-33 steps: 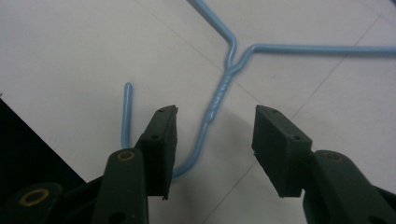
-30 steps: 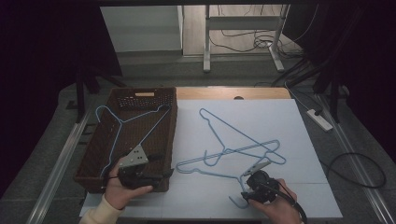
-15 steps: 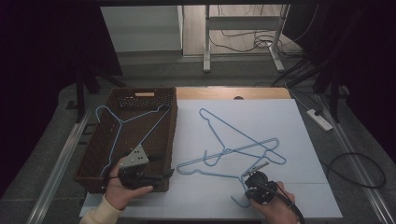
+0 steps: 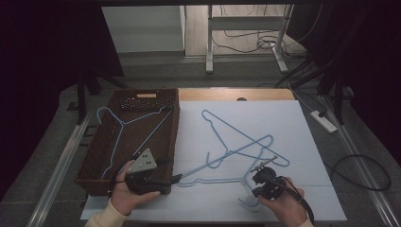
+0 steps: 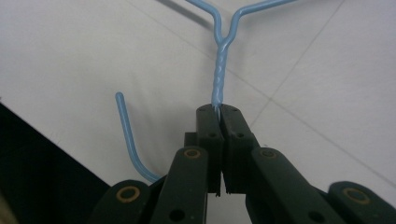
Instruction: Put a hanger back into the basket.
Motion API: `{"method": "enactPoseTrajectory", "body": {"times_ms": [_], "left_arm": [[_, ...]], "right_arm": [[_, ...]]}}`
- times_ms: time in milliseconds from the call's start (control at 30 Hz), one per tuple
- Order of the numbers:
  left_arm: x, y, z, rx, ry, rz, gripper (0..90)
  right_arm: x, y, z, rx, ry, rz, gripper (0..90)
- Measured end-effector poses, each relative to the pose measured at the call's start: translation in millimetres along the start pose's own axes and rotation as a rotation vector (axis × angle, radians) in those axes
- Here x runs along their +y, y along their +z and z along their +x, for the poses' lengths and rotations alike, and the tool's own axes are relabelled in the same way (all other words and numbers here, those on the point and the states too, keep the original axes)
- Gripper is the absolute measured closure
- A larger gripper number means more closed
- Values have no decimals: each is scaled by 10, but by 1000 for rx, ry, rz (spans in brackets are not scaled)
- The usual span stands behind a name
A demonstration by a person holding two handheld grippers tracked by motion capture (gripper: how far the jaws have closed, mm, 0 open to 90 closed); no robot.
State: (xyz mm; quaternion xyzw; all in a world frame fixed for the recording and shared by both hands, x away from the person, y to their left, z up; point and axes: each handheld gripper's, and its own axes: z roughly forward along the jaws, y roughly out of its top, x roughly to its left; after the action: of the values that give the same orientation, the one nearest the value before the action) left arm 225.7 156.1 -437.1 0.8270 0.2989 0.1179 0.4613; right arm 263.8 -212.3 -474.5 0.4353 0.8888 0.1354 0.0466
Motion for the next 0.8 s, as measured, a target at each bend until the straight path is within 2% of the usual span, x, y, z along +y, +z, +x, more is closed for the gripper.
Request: {"method": "enactPoseTrajectory", "body": {"times_ms": [133,433,567,633,800], "left_arm": [[65,85,-107,-13,14,15,316],[202,421,-324,-52,43,96,319],[213,658,-419,-64,72,149,324],[216,774,-456,-63,101,176,335],[242,1020,-502,-80,108,206,342]], "right_arm": [[58,-124,-40,-7,-28,5,879],[70,-165,-83,4,-47,5,879],[67,-168,-81,4,-56,5,879],[69,-175,-71,2,-58,6,880],[78,-199,-57,-3,-69,6,879]]}}
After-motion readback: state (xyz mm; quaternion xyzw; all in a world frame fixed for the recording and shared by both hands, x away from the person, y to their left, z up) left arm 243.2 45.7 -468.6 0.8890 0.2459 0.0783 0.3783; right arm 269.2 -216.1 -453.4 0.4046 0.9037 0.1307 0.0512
